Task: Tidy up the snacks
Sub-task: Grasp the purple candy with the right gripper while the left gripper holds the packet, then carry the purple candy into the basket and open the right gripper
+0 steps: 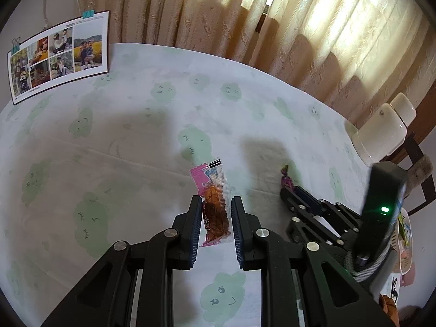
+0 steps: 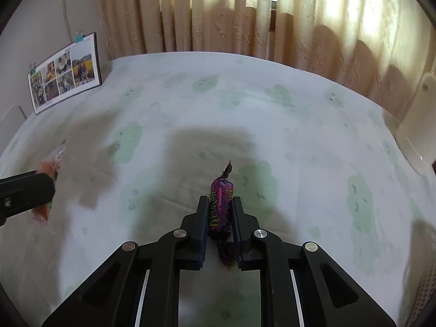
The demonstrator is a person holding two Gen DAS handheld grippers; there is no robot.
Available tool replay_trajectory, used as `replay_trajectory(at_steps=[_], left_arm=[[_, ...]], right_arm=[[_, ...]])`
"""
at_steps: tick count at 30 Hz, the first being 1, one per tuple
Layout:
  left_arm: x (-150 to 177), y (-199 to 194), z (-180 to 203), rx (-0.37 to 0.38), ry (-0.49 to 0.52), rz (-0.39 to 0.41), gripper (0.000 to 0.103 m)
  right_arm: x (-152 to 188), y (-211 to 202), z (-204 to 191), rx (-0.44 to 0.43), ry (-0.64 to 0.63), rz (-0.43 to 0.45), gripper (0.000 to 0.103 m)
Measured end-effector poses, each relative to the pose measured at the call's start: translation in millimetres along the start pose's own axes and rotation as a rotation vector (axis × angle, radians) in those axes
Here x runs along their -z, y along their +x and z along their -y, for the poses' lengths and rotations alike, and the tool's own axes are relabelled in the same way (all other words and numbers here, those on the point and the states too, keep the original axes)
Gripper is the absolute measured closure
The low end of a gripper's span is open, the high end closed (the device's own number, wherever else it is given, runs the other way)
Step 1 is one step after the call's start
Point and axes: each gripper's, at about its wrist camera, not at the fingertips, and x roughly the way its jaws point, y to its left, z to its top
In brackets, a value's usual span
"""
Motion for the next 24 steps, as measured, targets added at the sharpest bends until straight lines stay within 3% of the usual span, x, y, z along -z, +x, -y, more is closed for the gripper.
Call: replay_trajectory(at_steps=[11,24], left_arm=[[8,4,19,0.027,0.069,-0.003,0.084],[25,3,47,0.08,0.163,-0.004,0.084]], right_arm=[[19,-67,29,-0.026,0.087,0.112,0.086],[59,-146,85,0.042,0.229,0.221,0.086]])
